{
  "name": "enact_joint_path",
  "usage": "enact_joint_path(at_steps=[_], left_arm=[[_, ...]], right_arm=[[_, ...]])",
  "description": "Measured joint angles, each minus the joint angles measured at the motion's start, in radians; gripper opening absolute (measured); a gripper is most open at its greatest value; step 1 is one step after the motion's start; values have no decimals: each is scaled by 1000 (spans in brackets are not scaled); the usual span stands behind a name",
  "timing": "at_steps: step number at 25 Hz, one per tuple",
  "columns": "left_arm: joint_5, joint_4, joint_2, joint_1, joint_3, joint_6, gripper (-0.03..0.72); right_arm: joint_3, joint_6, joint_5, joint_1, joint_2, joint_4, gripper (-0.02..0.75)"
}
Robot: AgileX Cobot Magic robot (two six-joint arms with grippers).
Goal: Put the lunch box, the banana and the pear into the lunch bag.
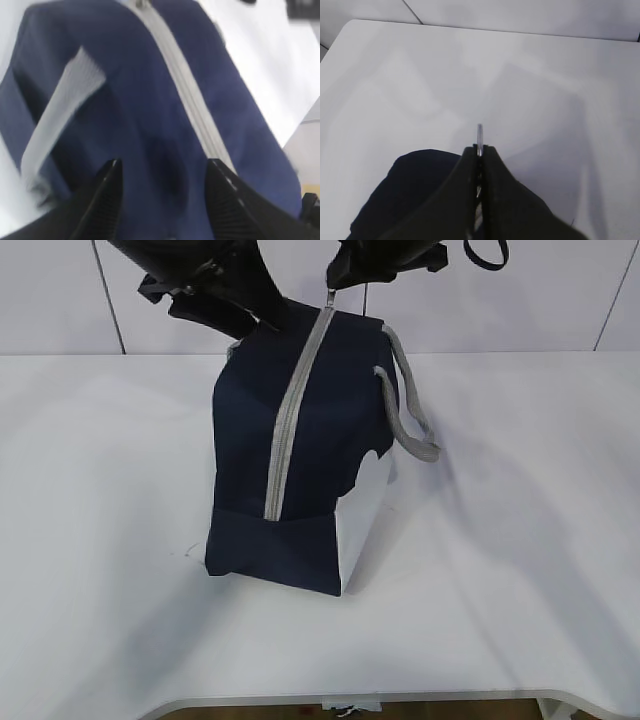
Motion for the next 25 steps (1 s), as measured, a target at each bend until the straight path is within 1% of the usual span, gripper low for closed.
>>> enact_joint_path(at_steps=[4, 6, 7, 9, 12, 14, 21, 25], left_arm=[[11, -27, 63, 0, -61, -2, 392], [18, -31, 81, 0, -65, -3, 355], [19, -31, 86, 0, -66, -3, 321], [23, -31, 86, 0, -68, -5, 228], [30, -28, 86, 0, -69, -1, 53], [33, -26, 86, 0, -69, 12, 8], [35, -11, 79, 0, -70, 30, -2], [37, 25, 37, -21, -70, 28, -3]], right_arm=[[0, 0, 0, 0, 0, 0, 1], [0, 0, 0, 0, 0, 0, 1], [0, -3, 0, 0, 0, 0, 1], [0, -10, 0, 0, 0, 0, 1], [0, -16, 0, 0, 0, 0, 1], [0, -16, 0, 0, 0, 0, 1], [0, -18, -2, 0, 0, -8, 1], [0, -18, -16, 0, 0, -45, 1]])
